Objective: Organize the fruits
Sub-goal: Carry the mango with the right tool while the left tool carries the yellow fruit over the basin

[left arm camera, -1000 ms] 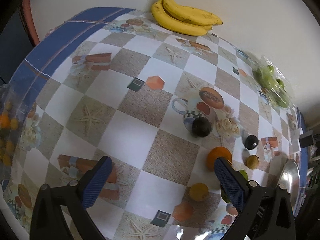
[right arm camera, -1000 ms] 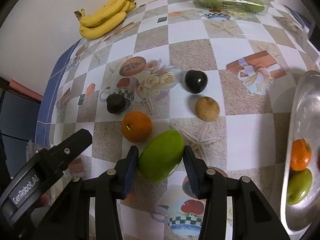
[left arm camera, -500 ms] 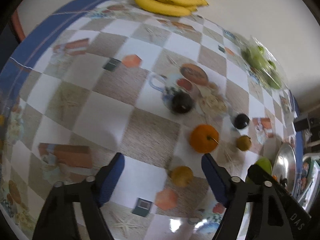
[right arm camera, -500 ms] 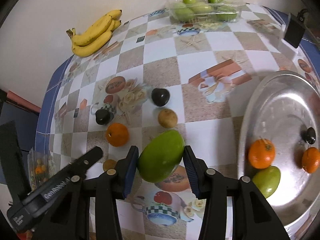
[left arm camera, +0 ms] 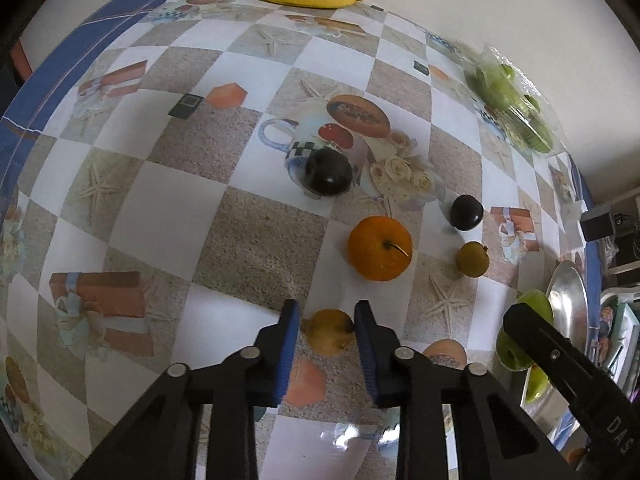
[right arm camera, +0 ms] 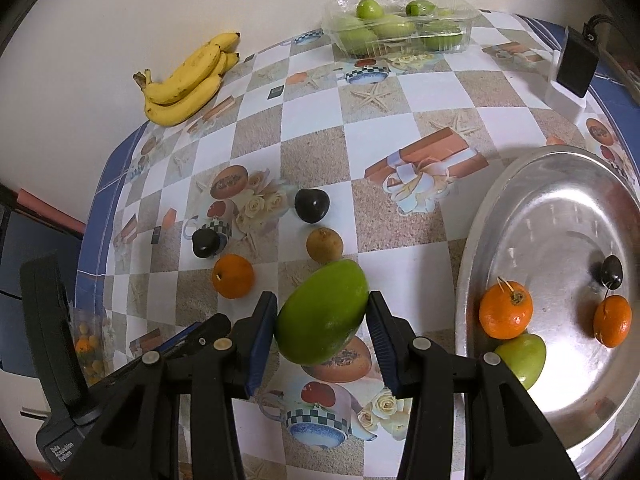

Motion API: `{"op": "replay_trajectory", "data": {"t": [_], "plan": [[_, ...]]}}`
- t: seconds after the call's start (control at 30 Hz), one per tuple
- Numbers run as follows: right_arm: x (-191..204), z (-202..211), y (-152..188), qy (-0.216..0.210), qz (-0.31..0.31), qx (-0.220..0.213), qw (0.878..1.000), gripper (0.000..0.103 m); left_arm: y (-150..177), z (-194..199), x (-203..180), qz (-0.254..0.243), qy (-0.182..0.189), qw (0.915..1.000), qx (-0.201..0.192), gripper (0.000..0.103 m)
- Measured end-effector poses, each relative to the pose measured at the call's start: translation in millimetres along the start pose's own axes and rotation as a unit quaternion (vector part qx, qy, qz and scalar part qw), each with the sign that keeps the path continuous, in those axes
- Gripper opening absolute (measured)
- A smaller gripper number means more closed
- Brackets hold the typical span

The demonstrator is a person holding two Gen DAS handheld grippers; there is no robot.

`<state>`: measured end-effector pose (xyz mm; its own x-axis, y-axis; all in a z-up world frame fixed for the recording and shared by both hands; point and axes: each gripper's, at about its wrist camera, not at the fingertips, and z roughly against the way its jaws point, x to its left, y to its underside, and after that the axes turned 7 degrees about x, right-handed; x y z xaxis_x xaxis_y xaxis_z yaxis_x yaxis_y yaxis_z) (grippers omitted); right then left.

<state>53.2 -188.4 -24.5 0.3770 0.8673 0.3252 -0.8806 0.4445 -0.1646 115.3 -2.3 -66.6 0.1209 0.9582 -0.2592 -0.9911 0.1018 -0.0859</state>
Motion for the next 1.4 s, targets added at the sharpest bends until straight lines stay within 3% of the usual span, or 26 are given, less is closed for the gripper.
{"op": "replay_trajectory", "data": {"t": [0.2,0.8,1.4], "plan": [[-5,6,-1,-0.005,-0.005,-0.006,1.0,0.048,0,5,-5,-0.007,0.006,0.9999,-0.008,0.026],[-35,35,-4,-0.008,-0.029,-0.036,0.999,0.048,0,60,-32,-0.024,0.038,0.9944,-0.095,0.026],[-119,63,-5,0.023,-0.109,-0.061,0.992,0.048,11,52,-104,-0.081,0.064,0.9905,-0.091,0.026]]}}
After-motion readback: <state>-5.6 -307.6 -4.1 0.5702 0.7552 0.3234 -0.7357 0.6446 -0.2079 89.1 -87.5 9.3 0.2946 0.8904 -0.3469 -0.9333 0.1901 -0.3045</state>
